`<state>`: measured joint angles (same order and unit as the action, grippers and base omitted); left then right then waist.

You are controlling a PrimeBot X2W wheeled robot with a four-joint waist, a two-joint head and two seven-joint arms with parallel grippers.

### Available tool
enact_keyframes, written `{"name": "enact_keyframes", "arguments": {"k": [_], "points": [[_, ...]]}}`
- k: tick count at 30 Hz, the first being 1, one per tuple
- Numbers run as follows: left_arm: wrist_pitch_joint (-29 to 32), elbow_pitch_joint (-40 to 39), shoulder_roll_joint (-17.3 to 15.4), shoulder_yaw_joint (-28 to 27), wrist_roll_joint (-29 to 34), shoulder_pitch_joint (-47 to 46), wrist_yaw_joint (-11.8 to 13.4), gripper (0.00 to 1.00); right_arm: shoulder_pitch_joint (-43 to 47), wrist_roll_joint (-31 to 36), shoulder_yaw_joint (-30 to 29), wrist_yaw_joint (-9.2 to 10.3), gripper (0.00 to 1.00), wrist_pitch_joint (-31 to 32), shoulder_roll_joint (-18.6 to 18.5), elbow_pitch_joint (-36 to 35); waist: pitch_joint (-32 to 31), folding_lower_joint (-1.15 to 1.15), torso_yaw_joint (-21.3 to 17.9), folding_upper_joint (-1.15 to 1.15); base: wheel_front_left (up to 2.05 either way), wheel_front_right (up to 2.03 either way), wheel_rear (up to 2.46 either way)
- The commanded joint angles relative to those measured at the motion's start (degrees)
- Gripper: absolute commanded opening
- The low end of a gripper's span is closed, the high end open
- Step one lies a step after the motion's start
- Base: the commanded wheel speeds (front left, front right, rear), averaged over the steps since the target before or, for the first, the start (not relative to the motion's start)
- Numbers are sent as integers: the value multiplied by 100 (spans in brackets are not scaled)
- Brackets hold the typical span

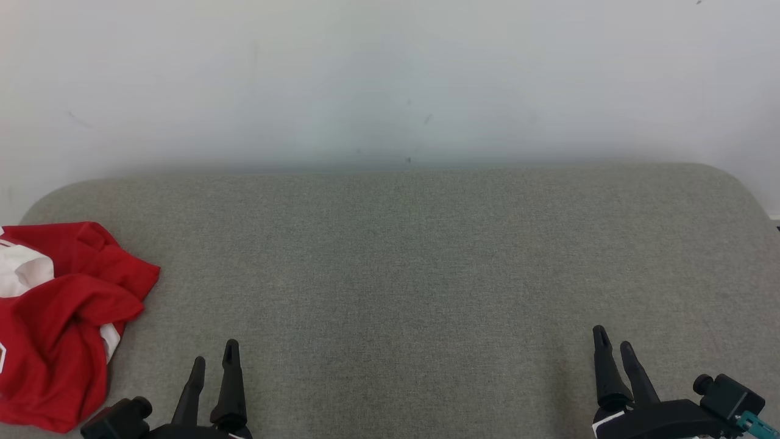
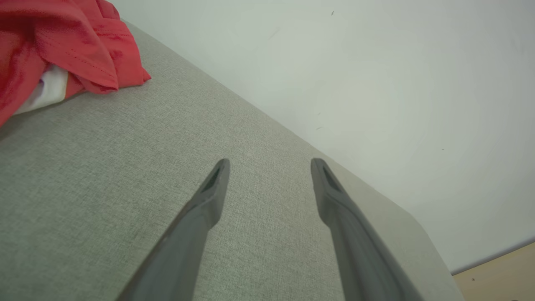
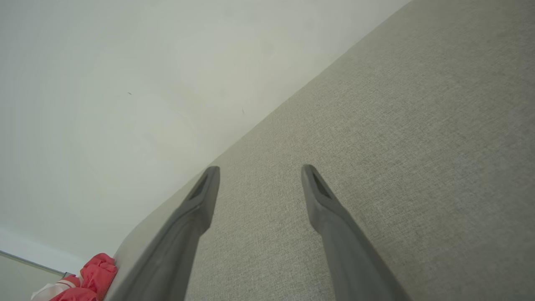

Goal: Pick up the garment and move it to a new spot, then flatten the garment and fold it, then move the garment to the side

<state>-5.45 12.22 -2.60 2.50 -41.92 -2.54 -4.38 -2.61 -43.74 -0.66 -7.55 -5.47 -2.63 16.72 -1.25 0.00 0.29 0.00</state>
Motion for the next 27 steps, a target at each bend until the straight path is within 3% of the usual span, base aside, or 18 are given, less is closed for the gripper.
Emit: {"name": "enact_keyframes", "arguments": {"k": [1,27], "points": [[-67,-75,-28,25,230,-4,32,100,-105,260,-17,6,100,26,-25,-88,-5,0,4,0,0,0,0],[-482,37,-34,216,1830,109,115,100,78,1876,119,8,100,310,-30,-240,-64,0,3,0,0,0,0]]}}
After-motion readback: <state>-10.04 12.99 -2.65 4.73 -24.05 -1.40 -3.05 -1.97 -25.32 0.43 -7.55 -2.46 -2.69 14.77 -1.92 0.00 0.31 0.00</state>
